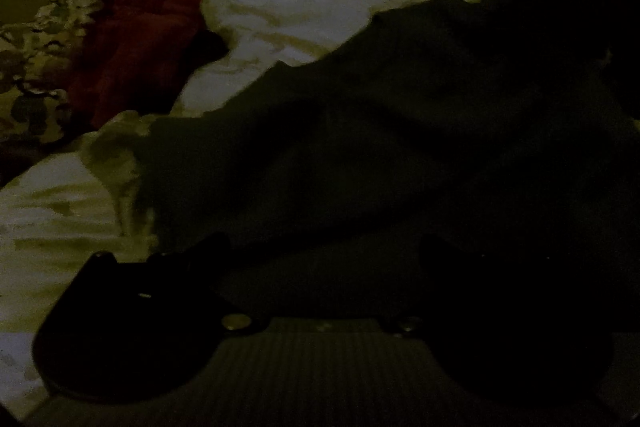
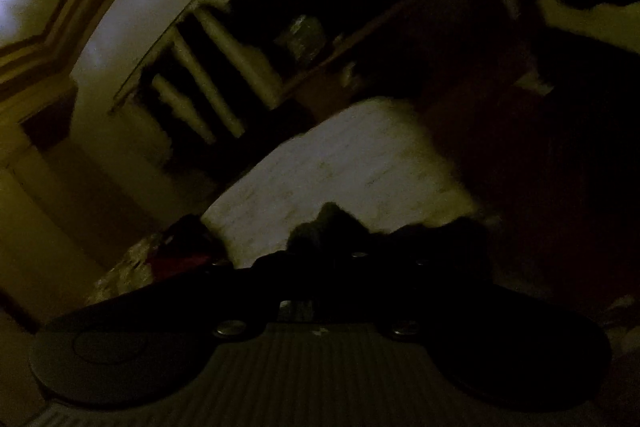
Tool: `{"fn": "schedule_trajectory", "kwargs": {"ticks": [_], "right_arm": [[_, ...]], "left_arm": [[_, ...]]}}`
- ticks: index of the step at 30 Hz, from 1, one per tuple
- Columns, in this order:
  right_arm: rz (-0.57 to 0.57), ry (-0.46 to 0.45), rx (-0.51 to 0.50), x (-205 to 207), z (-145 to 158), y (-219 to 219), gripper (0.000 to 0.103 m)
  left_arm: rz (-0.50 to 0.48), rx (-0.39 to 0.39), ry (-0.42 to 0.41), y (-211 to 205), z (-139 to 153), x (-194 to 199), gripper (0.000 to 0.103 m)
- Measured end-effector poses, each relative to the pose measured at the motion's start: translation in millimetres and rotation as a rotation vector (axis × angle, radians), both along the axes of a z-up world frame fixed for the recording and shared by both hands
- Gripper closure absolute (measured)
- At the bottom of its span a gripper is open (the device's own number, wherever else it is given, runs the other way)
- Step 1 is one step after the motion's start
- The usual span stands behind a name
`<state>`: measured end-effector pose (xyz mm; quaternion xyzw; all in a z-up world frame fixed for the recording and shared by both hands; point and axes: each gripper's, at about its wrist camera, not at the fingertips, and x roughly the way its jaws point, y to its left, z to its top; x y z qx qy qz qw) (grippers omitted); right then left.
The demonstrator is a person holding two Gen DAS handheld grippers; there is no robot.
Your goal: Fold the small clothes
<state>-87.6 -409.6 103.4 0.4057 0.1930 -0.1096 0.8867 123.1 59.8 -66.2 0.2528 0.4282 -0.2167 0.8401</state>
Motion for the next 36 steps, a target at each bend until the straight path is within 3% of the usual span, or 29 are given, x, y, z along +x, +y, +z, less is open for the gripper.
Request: {"fn": "schedule_trajectory", "kwargs": {"ticks": [4, 8, 12, 14, 16, 18, 20, 22, 24, 26, 28, 32, 36], "right_arm": [[0.203, -0.138, 0.134, 49.6, 18.1, 40.5, 0.093], [0.445, -0.130, 0.148, 137.9, 36.9, 114.1, 0.093], [0.664, -0.138, 0.305, 218.4, 12.0, 198.9, 0.092], [0.725, -0.123, 0.323, 252.1, -8.4, 240.6, 0.091], [0.744, -0.047, 0.279, 270.3, -30.9, 274.2, 0.069], [0.776, 0.041, 0.277, 284.8, -63.1, 303.6, 0.054], [0.774, 0.084, 0.287, 296.0, -84.2, 307.1, 0.050], [0.737, 0.093, 0.231, 295.0, -94.5, 292.7, 0.050], [0.688, 0.101, 0.069, 271.2, -92.7, 267.7, 0.050], [0.614, 0.140, -0.216, 246.8, -88.0, 243.1, 0.039], [0.552, 0.179, -0.392, 224.1, -95.6, 227.0, 0.015], [0.492, 0.214, -0.407, 176.0, -136.1, 187.8, 0.014], [0.477, 0.187, -0.451, 140.7, -169.6, 182.1, 0.015]], "left_arm": [[0.046, 0.012, -0.055, 20.4, 19.1, 9.8, 0.000], [0.127, 0.079, -0.170, 49.2, 33.7, 14.2, 0.000], [0.200, 0.135, -0.209, 83.2, 35.5, 16.2, 0.000], [0.231, 0.149, -0.202, 100.9, 34.8, 17.5, 0.000], [0.253, 0.155, -0.187, 117.5, 32.1, 19.7, 0.000], [0.271, 0.156, -0.172, 129.4, 29.0, 23.8, 0.000], [0.284, 0.148, -0.152, 137.5, 26.2, 26.4, 0.000], [0.289, 0.126, -0.138, 139.3, 24.7, 32.4, 0.000], [0.285, 0.097, -0.128, 134.3, 25.4, 38.4, 0.000], [0.270, 0.051, -0.118, 127.7, 27.5, 47.5, 0.000], [0.260, 0.004, -0.103, 118.8, 30.3, 62.4, 0.000], [0.286, 0.043, -0.138, 97.8, 28.2, 99.7, 0.000], [0.267, 0.108, -0.144, 72.4, 10.9, 132.0, 0.000]]}}
